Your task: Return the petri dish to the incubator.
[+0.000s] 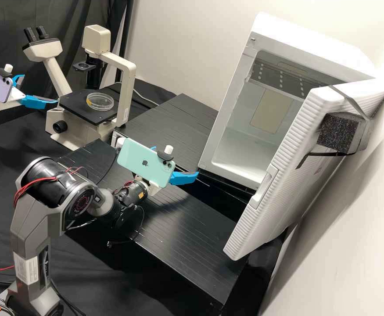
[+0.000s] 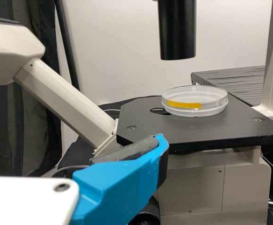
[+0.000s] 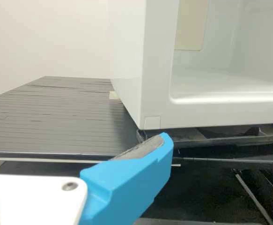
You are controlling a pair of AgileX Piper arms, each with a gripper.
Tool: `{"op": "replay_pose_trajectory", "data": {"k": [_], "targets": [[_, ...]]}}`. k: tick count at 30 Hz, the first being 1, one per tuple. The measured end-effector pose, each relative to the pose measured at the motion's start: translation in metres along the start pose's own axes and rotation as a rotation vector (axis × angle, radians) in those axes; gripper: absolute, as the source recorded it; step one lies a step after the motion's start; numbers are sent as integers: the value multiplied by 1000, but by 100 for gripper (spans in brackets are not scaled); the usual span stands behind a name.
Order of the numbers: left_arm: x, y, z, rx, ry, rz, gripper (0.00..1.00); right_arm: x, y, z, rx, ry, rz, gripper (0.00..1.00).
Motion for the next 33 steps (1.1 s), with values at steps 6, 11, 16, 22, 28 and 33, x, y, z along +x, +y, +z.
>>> {"op": "replay_pose_trajectory", "data": {"k": [6, 11, 16, 22, 28, 33], "targets": [[0, 0, 0, 0, 0, 0, 100, 0, 0, 0, 0, 0, 0, 100], [0, 0, 0, 0, 0, 0, 100, -5, -1, 0, 8, 4, -2, 100], [0, 0, 0, 0, 0, 0, 100, -29, -5, -18, 66, 85, -21, 100], [0, 0, 0, 0, 0, 0, 100, -52, -24, -73, 52, 303, -80, 100], [0, 0, 0, 0, 0, 0, 100, -68, -51, -125, -29, 471, -141, 100], [0, 0, 0, 0, 0, 0, 100, -67, -65, -153, -44, 505, -158, 100]]}}
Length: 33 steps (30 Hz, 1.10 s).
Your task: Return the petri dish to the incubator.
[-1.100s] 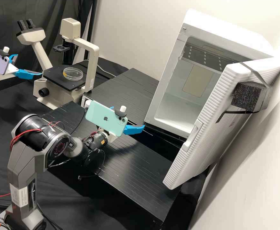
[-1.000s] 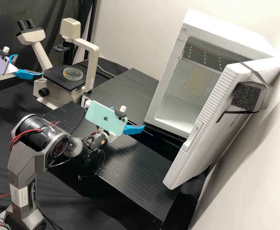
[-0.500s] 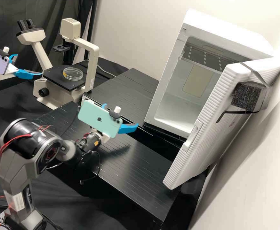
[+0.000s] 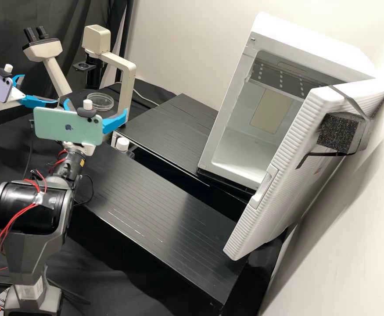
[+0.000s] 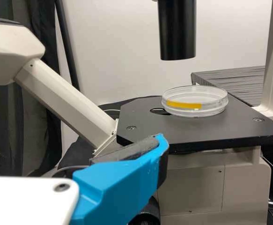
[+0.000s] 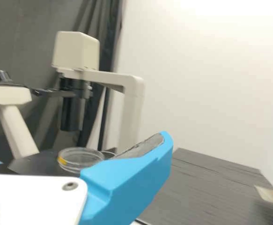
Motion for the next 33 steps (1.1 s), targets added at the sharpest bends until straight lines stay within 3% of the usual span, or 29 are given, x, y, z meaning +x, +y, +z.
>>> {"op": "replay_pose_trajectory", "data": {"k": [9, 21, 28, 33], "targets": [[0, 0, 0, 0, 0, 0, 100, 40, -27, -11, -42, -28, -71, 100], [0, 0, 0, 0, 0, 0, 100, 96, -57, -10, -30, -63, -161, 100], [0, 0, 0, 0, 0, 0, 100, 121, -70, -9, 60, -85, -172, 100], [0, 0, 0, 0, 0, 0, 100, 134, -79, -5, 99, -97, -172, 100]]}}
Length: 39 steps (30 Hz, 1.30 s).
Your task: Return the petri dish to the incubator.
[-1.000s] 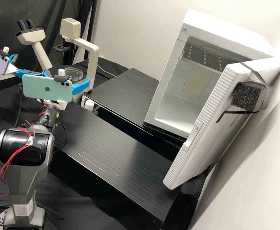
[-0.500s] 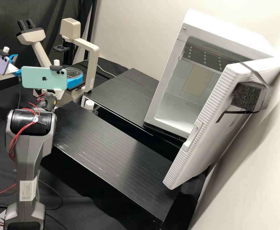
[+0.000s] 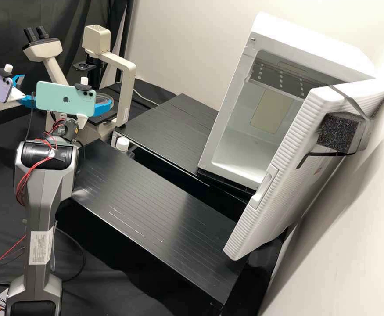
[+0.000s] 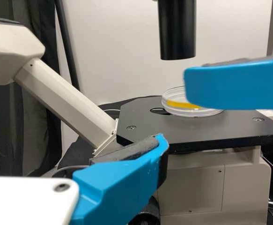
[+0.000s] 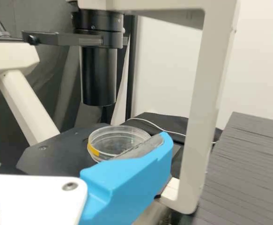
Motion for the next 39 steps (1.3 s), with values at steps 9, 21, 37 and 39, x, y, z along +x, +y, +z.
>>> {"op": "replay_pose_trajectory", "data": {"k": [9, 21, 37, 39], "targets": [[0, 0, 0, 0, 0, 0, 100, 24, -10, 11, 53, -65, 33, 100], [0, 0, 0, 0, 0, 0, 100, 53, -17, 13, -8, -98, 48, 100], [0, 0, 0, 0, 0, 0, 100, 78, -33, 20, -8, -138, -10, 100], [0, 0, 0, 0, 0, 0, 100, 79, -33, 20, -3, -143, -4, 100]]}}
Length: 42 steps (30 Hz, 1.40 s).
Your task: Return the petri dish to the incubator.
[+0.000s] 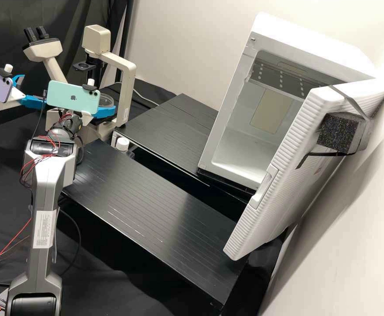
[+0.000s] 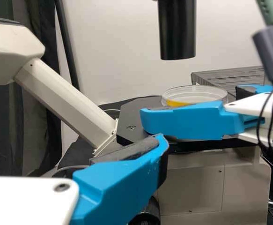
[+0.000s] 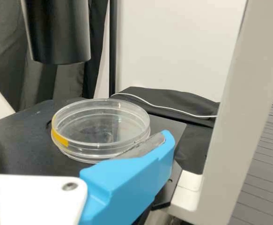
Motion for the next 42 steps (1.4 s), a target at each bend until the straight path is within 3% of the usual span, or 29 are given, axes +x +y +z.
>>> {"op": "replay_pose_trajectory", "data": {"k": [20, 35, 36, 42], "targets": [[0, 0, 0, 0, 0, 0, 100, 17, -7, 5, 26, -80, 37, 100], [0, 0, 0, 0, 0, 0, 100, 26, -13, 6, -66, -109, 16, 100], [0, 0, 0, 0, 0, 0, 100, 26, -12, 6, -64, -108, 17, 0], [0, 0, 0, 0, 0, 0, 100, 27, -13, 6, -51, -119, 2, 0]]}}
